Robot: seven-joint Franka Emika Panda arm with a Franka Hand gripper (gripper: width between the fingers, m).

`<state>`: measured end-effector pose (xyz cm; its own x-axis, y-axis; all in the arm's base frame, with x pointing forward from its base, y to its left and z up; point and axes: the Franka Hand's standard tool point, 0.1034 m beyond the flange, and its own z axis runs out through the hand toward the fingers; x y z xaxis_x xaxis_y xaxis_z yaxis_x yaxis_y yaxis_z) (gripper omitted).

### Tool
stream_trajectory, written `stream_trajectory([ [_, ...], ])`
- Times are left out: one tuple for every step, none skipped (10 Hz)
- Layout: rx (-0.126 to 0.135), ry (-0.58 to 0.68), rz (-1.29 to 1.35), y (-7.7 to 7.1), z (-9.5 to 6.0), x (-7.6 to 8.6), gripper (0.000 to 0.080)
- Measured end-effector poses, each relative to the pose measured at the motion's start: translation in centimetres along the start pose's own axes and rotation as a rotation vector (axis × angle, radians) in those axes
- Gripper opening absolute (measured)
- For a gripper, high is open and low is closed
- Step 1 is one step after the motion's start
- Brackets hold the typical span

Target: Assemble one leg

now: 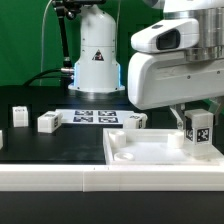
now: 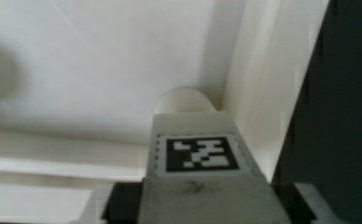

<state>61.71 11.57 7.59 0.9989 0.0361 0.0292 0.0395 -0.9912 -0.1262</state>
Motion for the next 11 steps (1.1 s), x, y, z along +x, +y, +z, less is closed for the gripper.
stream_trajectory([
  [0.002,0.008,0.108,0.00,0.00,0.00,0.0290],
  [0.005,0.013,0.232,0.02,0.02,0.04,0.0290],
  [0.006,0.016,0.359,0.01,0.03,0.07,0.0290],
  [0.006,0.021,0.489,-0.14,0.07,0.08,0.0290],
  [-0.002,0.023,0.597,-0.45,0.16,0.00,0.0290],
  [-0.017,0.018,0.740,-0.76,0.19,-0.11,0.0290],
  [-0.019,0.016,0.786,-0.77,0.21,-0.11,0.0290],
  [-0.008,0.012,0.830,-0.60,0.22,-0.07,0.0290],
  [0.007,0.011,0.863,-0.40,0.20,0.04,0.0290],
  [0.008,0.010,0.876,-0.59,0.23,0.01,0.0383],
  [0.007,0.009,0.855,-0.65,0.26,-0.01,0.0383],
])
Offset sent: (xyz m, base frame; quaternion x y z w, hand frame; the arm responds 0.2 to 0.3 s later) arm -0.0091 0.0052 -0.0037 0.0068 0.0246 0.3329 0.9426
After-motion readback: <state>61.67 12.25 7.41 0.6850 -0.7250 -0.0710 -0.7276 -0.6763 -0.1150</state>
